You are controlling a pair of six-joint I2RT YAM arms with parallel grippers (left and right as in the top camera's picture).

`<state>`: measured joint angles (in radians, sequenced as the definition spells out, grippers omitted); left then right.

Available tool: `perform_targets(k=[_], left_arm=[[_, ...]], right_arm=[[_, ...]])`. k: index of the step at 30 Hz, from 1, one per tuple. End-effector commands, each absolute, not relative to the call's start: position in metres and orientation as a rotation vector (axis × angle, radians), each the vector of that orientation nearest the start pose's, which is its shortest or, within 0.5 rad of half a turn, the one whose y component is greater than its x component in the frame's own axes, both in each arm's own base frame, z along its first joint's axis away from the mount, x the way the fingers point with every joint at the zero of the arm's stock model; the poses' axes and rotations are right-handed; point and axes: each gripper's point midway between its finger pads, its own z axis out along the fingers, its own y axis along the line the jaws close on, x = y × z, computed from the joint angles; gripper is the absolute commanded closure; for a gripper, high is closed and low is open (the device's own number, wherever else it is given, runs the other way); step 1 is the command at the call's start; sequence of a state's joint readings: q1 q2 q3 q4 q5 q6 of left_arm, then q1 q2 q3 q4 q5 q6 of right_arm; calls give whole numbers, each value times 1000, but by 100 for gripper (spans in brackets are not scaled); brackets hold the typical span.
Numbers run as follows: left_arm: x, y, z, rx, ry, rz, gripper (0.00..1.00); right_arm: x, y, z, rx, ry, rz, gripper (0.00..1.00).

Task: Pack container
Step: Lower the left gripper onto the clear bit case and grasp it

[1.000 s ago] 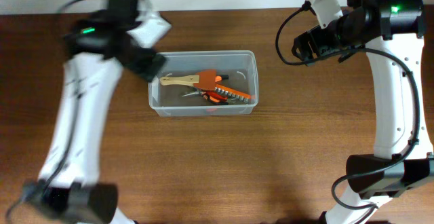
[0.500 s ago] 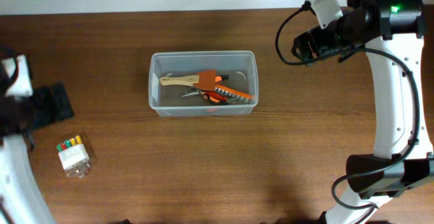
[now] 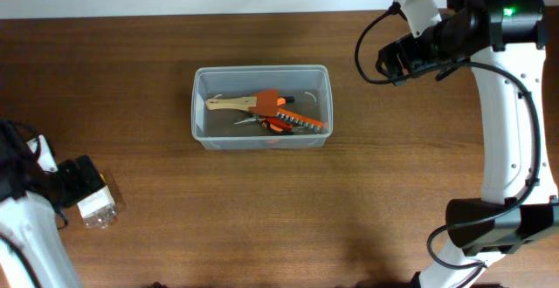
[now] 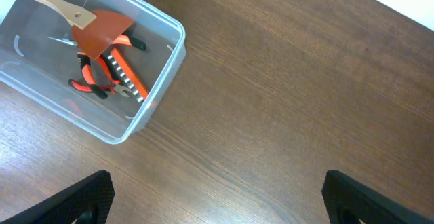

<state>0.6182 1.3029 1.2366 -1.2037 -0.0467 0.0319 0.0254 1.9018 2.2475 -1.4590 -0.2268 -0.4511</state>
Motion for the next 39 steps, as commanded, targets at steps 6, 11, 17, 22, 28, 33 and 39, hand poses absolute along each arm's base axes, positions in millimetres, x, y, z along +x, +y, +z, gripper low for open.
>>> perform_targets(k=[6,11,17,22,28,33,39], left_arm=[[232,192,108,-993,2867,90,1],[239,194,77,-984,2943,44,1],[246,196,58,-948,2973,4,1],[253,200,55,-896,2963,21,1],[259,205,53,-841,2950,58,1],[258,198,36,-797,2956,43,1],[260,184,21,-730,2981,68,1]], right_arm=[[423,46,284,-683,2557,161,1],[423,46,284,-684,2557,160,1],[423,46,284,-683,2557,161,1],[423,46,285,-683,2556,160,1],[423,46,285,-684,2556,160,1],[423,46,285,-683,2555,160,1],[424,47,285,-683,2552,159,1]])
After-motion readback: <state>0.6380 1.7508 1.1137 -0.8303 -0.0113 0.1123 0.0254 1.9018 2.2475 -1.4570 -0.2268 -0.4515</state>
